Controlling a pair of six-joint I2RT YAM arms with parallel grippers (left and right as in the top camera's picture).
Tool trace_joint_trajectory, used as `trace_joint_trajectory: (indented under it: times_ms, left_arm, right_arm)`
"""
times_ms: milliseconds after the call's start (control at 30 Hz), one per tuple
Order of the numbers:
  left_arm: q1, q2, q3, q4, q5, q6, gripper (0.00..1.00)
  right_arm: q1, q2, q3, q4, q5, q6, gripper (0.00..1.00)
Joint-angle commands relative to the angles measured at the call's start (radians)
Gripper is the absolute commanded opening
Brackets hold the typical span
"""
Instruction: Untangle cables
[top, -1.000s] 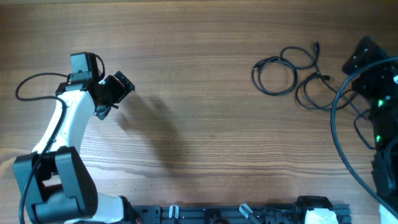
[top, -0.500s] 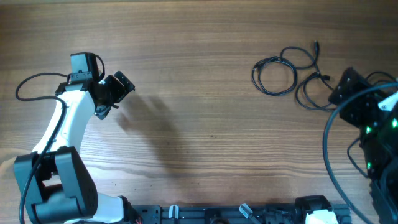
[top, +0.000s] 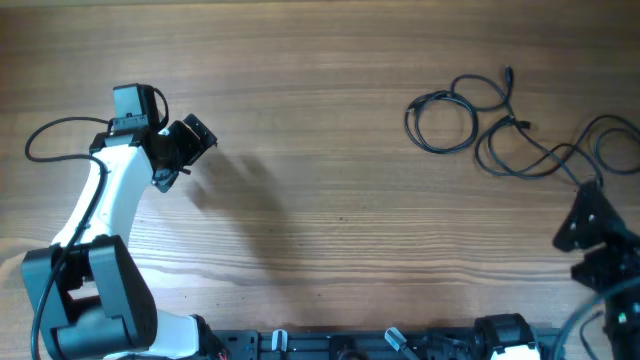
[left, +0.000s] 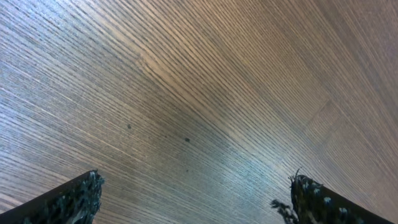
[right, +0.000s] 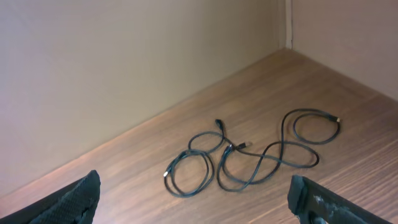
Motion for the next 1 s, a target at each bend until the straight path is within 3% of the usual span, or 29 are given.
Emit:
trace_joint_trajectory:
  times_ms: [0, 400, 567, 733, 967]
  left_arm:
    - [-0.003, -0.016, 0.001, 0.001, 0.008, 0.004, 1.00]
    - [-0.003, -0.016, 0.001, 0.001, 0.008, 0.005, 1.00]
    - [-0.003, -0.016, 0.001, 0.001, 0.008, 0.005, 1.00]
    - [-0.003, -0.016, 0.001, 0.001, 0.008, 0.005, 1.00]
    - [-0.003, -0.016, 0.001, 0.001, 0.008, 0.005, 1.00]
  right_arm:
    - [0.034, -0.079, -0.007, -0.017, 0.017, 0.003, 1.00]
    - [0.091, -0.375, -0.023, -0.126, 0.021, 0.055, 1.00]
    - [0.091, -0.515, -0.232, -0.079, 0.022, 0.055, 1.00]
    - [0.091, -0.573, -0.511, 0.191, 0.029, 0.055, 1.00]
    - [0.091, -0.573, -0.877, 0.871, -0.031, 0.051, 0.99]
